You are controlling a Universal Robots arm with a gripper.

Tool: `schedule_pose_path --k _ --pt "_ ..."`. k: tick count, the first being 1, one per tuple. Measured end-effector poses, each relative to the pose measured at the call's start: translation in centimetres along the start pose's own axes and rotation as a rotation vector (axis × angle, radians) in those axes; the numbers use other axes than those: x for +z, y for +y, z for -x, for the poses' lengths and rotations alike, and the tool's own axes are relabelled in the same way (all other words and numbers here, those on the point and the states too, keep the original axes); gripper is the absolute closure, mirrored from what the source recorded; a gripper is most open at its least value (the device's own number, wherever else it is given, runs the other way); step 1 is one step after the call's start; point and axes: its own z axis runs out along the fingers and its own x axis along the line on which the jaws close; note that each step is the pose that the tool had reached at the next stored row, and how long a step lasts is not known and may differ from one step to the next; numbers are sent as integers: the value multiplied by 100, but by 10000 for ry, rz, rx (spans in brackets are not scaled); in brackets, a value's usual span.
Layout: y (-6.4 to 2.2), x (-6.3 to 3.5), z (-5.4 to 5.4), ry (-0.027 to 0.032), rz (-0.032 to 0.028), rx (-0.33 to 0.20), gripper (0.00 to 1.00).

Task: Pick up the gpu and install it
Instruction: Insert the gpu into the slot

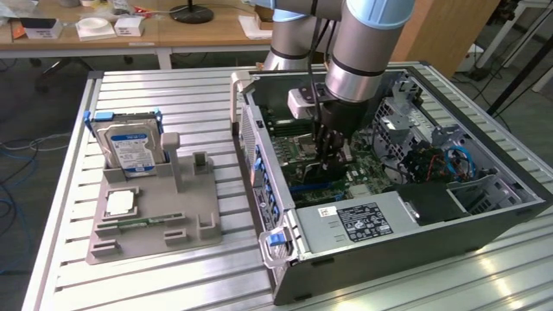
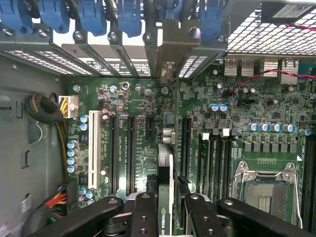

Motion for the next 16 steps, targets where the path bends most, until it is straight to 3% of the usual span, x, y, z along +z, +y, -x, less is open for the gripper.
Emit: schedule_pose_path --k 16 --pt "0 7 -9 2 1 1 74"
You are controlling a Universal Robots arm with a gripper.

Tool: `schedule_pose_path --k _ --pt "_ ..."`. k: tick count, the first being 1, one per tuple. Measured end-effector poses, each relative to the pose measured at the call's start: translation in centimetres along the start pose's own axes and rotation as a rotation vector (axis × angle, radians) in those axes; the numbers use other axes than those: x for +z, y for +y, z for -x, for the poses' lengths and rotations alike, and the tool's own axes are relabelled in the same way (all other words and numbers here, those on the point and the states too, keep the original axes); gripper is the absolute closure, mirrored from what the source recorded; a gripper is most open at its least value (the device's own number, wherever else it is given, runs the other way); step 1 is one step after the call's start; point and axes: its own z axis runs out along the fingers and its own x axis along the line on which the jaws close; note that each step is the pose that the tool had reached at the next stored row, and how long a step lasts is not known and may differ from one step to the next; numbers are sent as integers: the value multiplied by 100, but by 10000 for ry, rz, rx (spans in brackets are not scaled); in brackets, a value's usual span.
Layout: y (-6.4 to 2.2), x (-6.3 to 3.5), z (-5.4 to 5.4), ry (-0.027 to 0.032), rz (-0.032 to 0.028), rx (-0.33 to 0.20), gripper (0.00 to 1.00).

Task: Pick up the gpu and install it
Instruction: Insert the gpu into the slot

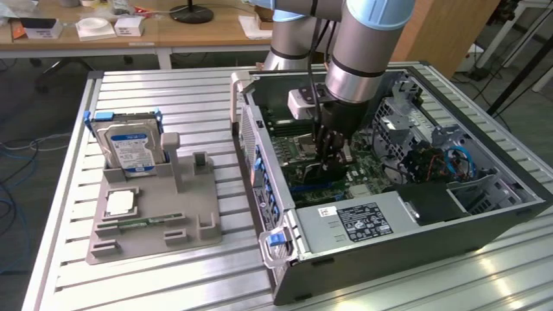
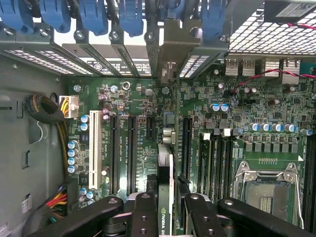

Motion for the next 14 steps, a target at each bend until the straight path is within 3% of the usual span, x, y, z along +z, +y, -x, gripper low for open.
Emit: schedule_pose_path --k 14 --pt "0 27 0 -1 -1 0 74"
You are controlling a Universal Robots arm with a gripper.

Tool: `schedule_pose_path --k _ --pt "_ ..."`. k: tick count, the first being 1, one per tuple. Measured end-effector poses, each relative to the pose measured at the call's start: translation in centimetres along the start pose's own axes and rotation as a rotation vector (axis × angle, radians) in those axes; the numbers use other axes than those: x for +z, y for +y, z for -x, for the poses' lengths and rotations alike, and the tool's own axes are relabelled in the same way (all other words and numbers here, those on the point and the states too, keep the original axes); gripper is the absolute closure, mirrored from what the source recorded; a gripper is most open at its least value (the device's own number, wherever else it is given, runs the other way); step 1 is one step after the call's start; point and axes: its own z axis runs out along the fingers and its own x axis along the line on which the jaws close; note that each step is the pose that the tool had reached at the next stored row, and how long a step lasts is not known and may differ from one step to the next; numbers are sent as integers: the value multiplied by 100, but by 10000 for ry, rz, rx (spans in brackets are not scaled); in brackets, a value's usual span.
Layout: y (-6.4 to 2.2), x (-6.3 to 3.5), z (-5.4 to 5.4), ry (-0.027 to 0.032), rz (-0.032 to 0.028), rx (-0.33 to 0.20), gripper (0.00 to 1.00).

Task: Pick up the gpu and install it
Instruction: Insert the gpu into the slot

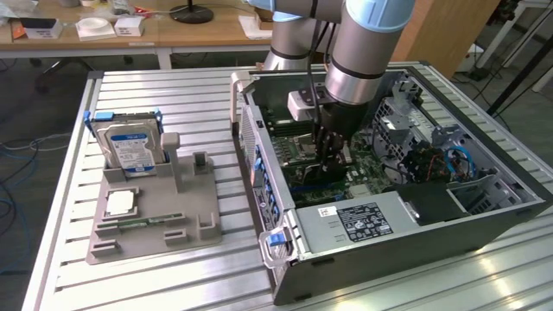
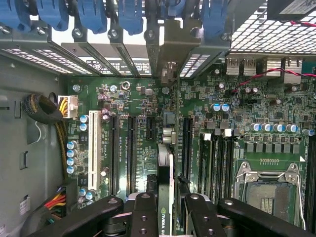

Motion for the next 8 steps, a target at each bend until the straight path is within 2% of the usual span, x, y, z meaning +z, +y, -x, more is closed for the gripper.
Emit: schedule_pose_path --k 8 --pt "0 21 0 1 -2 0 74"
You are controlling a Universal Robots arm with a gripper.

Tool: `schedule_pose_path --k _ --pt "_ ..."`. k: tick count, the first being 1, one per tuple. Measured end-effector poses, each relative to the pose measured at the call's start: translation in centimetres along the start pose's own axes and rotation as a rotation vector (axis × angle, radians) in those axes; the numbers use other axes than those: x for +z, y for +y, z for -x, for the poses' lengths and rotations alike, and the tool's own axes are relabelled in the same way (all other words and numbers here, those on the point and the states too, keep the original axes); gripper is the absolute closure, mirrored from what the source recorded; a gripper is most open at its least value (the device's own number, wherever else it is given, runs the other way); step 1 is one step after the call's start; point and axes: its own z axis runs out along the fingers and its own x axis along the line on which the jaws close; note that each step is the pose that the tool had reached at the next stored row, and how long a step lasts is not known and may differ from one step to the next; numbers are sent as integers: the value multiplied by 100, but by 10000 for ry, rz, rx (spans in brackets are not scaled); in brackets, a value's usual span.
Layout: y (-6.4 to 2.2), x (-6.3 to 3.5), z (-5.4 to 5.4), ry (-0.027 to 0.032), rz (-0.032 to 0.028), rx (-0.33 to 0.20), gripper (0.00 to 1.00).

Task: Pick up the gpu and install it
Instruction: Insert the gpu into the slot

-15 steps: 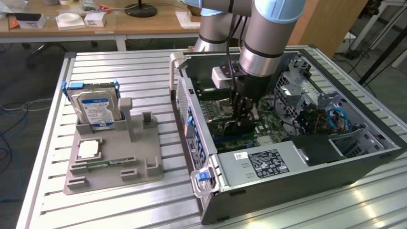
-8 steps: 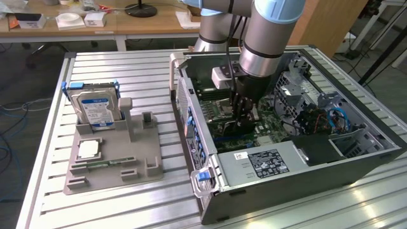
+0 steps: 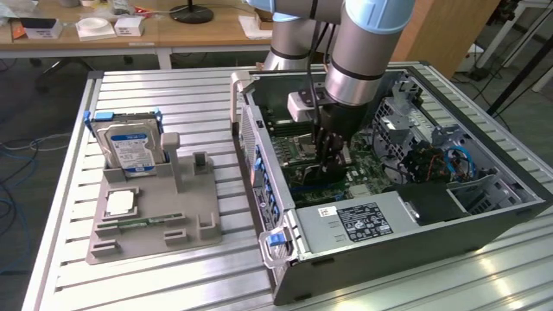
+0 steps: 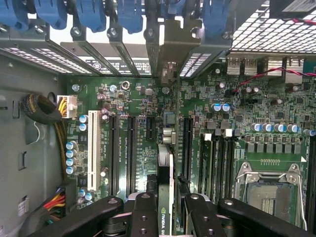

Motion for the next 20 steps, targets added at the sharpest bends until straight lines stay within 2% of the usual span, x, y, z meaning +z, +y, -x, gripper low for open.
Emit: schedule_pose_path --k 20 --pt "2 52 0 1 0 0 74"
